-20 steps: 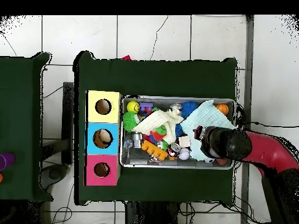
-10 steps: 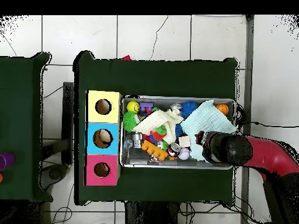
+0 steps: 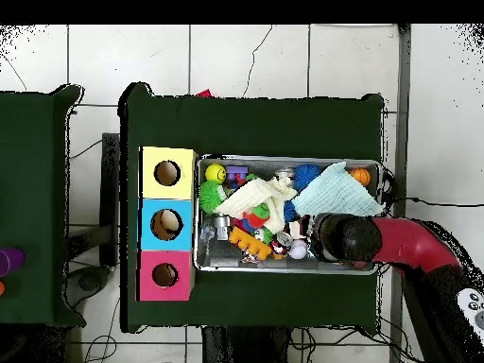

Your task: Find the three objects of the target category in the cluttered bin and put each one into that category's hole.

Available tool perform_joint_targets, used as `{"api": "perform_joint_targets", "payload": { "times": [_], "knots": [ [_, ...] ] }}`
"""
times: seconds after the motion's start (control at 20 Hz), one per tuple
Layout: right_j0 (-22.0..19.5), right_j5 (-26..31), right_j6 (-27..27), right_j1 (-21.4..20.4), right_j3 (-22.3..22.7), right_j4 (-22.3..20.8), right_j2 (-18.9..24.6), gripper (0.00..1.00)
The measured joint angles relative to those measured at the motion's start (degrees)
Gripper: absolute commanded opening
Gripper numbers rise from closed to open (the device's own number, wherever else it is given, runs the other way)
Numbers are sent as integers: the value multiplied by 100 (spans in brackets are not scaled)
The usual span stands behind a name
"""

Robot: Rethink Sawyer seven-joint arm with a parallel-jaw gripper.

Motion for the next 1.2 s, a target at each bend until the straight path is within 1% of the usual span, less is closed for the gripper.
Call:
{"api": "perform_joint_targets", "payload": {
  "times": [0.05,0.2,0.25,0.75,1.0,1.2],
  "knots": [
    [24,0,0,94,-21,-68,0,100],
    [38,0,0,201,-54,-136,1,100],
    [35,0,0,323,-104,-197,-1,100],
    [-47,2,0,776,-458,-388,5,100],
    [-115,37,0,823,-569,-397,64,100],
    [-253,308,0,829,-674,-332,207,100]
  ]
}}
